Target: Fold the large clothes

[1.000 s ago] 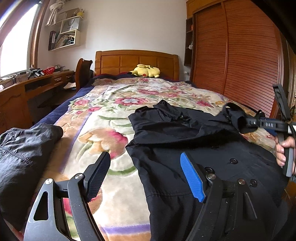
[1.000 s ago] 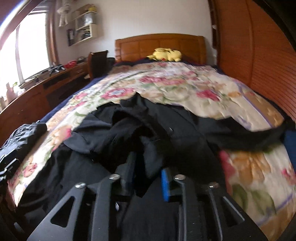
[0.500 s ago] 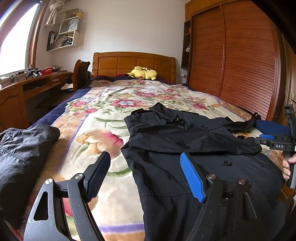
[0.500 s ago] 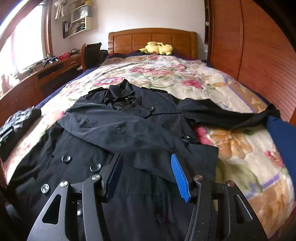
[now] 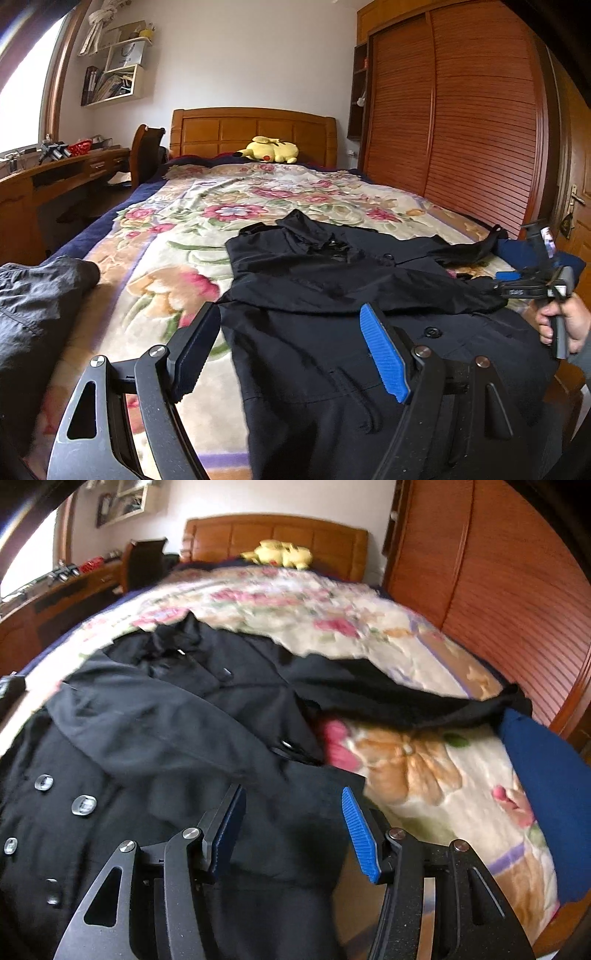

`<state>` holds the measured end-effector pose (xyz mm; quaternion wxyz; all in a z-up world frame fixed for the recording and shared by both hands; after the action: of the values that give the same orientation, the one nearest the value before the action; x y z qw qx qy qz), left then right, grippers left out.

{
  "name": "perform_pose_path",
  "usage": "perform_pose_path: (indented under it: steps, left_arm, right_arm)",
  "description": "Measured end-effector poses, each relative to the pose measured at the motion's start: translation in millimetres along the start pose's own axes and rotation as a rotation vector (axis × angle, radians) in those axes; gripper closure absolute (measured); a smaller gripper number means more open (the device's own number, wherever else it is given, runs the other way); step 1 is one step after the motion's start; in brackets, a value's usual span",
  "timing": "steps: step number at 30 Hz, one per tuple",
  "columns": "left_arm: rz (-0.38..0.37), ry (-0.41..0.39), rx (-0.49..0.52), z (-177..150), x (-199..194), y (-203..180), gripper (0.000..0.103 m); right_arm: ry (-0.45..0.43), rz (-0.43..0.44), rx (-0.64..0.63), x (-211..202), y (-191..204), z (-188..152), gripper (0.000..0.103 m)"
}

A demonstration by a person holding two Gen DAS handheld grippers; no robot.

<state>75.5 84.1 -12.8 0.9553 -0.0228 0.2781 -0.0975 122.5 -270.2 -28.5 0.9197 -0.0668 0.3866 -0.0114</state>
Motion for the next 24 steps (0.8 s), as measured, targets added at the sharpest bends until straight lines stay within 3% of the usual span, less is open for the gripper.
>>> perform_pose_path:
  steps: [6,12,13,14,17,24]
  left_arm:
    - [-0.032,0.002,0.031,4.9,9.1,-27.7,0.024]
    - [-0.07,0.01,0.058,9.2,18.8,-55.8,0.024]
    - [-0.078,0.012,0.061,9.6,20.5,-61.5,0.024]
    - [-0.087,0.012,0.066,10.4,22.2,-67.3,0.024]
    - [-0.102,0.019,0.088,11.0,31.4,-86.9,0.024]
    - [-0.12,0.035,0.12,10.4,53.2,-118.4,0.024]
  right_arm:
    - [0.076,-0.014,0.05,27.7,-26.4,0.6,0.047]
    - [0.113,0.076,0.057,39.5,-27.3,-11.3,0.047]
    - [0.11,0.097,0.049,40.5,-25.9,-12.7,0.057]
    - [0.11,0.119,0.039,41.0,-23.8,-13.6,0.073]
    - [0.082,0.096,-0.006,39.5,-24.1,-15.4,0.099]
    - [0.027,0.101,0.015,27.4,-33.4,-16.5,0.099]
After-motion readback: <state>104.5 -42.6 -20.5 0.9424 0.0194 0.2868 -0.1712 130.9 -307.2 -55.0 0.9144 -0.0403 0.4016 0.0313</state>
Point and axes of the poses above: each gripper's, at about its wrist camera, not at the fingertips, and x roughly the way its jaws point, y to its left, z to its top, the point moved 8 cm from there along x, roughly the way its jaws point, and after that the axes turned 7 degrees about y, right-handed, at the moved point
